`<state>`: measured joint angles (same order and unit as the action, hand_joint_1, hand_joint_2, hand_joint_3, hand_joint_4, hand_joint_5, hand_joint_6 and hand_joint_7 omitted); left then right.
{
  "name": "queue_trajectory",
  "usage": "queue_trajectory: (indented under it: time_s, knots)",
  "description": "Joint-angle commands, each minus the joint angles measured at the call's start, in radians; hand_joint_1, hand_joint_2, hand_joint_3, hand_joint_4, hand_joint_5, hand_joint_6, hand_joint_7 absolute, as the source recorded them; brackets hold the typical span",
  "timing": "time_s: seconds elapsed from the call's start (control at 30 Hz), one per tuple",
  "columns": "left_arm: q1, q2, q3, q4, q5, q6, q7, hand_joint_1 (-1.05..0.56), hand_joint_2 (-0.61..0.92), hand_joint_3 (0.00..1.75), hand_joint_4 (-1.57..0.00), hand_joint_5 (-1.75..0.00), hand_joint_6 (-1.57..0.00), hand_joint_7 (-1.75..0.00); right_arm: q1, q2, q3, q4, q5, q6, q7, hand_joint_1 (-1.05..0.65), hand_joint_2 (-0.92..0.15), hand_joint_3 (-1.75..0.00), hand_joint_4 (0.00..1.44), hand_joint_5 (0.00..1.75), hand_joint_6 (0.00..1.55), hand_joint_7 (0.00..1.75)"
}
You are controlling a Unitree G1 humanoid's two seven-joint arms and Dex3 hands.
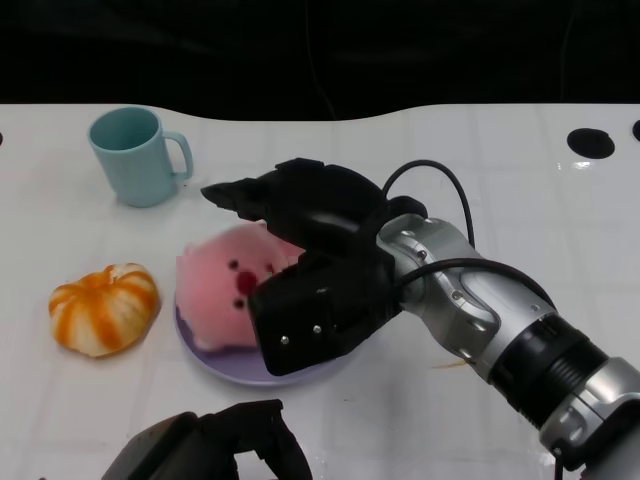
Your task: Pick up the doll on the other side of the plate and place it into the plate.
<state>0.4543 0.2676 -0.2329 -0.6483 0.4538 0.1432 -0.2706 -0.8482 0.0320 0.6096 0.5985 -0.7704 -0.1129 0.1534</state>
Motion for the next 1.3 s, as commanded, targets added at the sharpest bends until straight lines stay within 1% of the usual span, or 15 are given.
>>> queue_trajectory:
  time_s: [0.03, 0.13, 0.33, 0.4, 0.47, 0.6, 0.7, 0.87, 1.0, 1.07, 1.1, 1.13, 1.17, 1.2, 1.3]
  knots:
    - [0.0, 0.018, 0.013, 0.004, -0.007, -0.013, 0.002, -0.27, 0.84, 0.58, -0.63, -1.71, -0.66, -1.17, 0.012, -0.027, -0.001, -0.055, 0.008, 0.025, 0.043, -1.03, -0.92, -0.34, 0.0, 0.12, 0.04, 0.0]
    - [-0.003, 0.02, 0.015, 0.006, -0.009, -0.011, 0.0, -0.27, 0.85, 0.57, -0.64, -1.72, -0.67, -1.16, 0.02, -0.038, -0.007, -0.088, 0.015, 0.034, 0.063, -1.03, -0.92, -0.33, 0.0, 0.11, 0.03, 0.0]
    - [-0.013, 0.02, 0.015, 0.018, -0.014, -0.01, 0.001, -0.27, 0.85, 0.55, -0.63, -1.73, -0.66, -1.17, 0.056, -0.091, -0.026, -0.204, 0.034, 0.02, 0.105, -1.04, -0.92, -0.33, 0.0, 0.09, 0.01, 0.0]
    - [-0.018, 0.021, 0.013, 0.02, -0.011, -0.008, -0.001, -0.27, 0.86, 0.55, -0.64, -1.72, -0.66, -1.16, 0.077, -0.117, -0.039, -0.259, 0.059, 0.008, 0.131, -1.04, -0.92, -0.34, 0.0, 0.08, 0.01, 0.0]
    - [-0.02, 0.023, 0.012, 0.021, -0.009, -0.007, -0.002, -0.27, 0.86, 0.54, -0.63, -1.71, -0.66, -1.16, 0.091, -0.132, -0.047, -0.292, 0.077, 0.003, 0.149, -1.04, -0.92, -0.34, 0.0, 0.08, 0.01, 0.0]
    - [-0.031, 0.023, 0.012, 0.036, -0.012, -0.012, 0.001, -0.28, 0.87, 0.55, -0.64, -1.71, -0.67, -1.18, 0.16, -0.194, -0.096, -0.387, 0.156, -0.042, 0.191, -1.02, -0.92, -0.33, 0.01, 0.08, 0.02, 0.01]
    - [-0.039, 0.024, 0.011, 0.049, -0.015, -0.023, 0.006, -0.27, 0.86, 0.56, -0.64, -1.69, -0.66, -1.18, 0.211, -0.243, -0.129, -0.453, 0.202, -0.064, 0.221, -0.98, -0.92, -0.29, 0.02, 0.1, 0.04, 0.02]
    - [-0.047, 0.022, 0.01, 0.059, -0.017, -0.022, 0.008, -0.28, 0.86, 0.58, -0.65, -1.69, -0.66, -1.19, 0.289, -0.319, -0.179, -0.549, 0.264, -0.068, 0.283, -0.92, -0.92, -0.28, 0.02, 0.13, 0.04, 0.02]
    - [-0.048, 0.021, 0.008, 0.058, -0.014, -0.024, 0.011, -0.28, 0.85, 0.59, -0.65, -1.69, -0.65, -1.2, 0.387, -0.383, -0.238, -0.609, 0.33, -0.116, 0.284, -0.82, -0.92, -0.28, 0.09, 0.22, 0.09, 0.04]
    - [-0.049, 0.021, 0.008, 0.056, -0.013, -0.023, 0.01, -0.27, 0.84, 0.58, -0.65, -1.68, -0.66, -1.18, 0.432, -0.402, -0.269, -0.628, 0.349, -0.148, 0.262, -0.78, -0.92, -0.27, 0.12, 0.31, 0.14, 0.06]
    - [-0.049, 0.02, 0.008, 0.055, -0.015, -0.022, 0.009, -0.27, 0.84, 0.58, -0.65, -1.68, -0.66, -1.17, 0.461, -0.411, -0.291, -0.634, 0.363, -0.172, 0.245, -0.73, -0.92, -0.24, 0.18, 0.42, 0.24, 0.09]
    - [-0.05, 0.02, 0.009, 0.055, -0.017, -0.021, 0.008, -0.26, 0.84, 0.58, -0.66, -1.68, -0.67, -1.16, 0.486, -0.418, -0.309, -0.639, 0.374, -0.19, 0.232, -0.68, -0.92, -0.21, 0.23, 0.49, 0.31, 0.12]
    - [-0.05, 0.019, 0.01, 0.056, -0.019, -0.018, 0.007, -0.26, 0.84, 0.58, -0.66, -1.69, -0.67, -1.16, 0.512, -0.431, -0.329, -0.649, 0.385, -0.2, 0.229, -0.63, -0.92, -0.18, 0.28, 0.54, 0.38, 0.15]
    - [-0.051, 0.018, 0.011, 0.056, -0.02, -0.017, 0.007, -0.26, 0.84, 0.58, -0.66, -1.72, -0.67, -1.16, 0.533, -0.442, -0.344, -0.657, 0.394, -0.207, 0.229, -0.53, -0.92, -0.12, 0.36, 0.59, 0.51, 0.18]
    - [-0.053, 0.02, 0.012, 0.059, -0.02, -0.018, 0.006, -0.26, 0.84, 0.58, -0.66, -1.74, -0.67, -1.17, 0.586, -0.455, -0.384, -0.662, 0.434, -0.228, 0.223, -0.35, -0.89, -0.04, 0.54, 0.68, 0.71, 0.22]
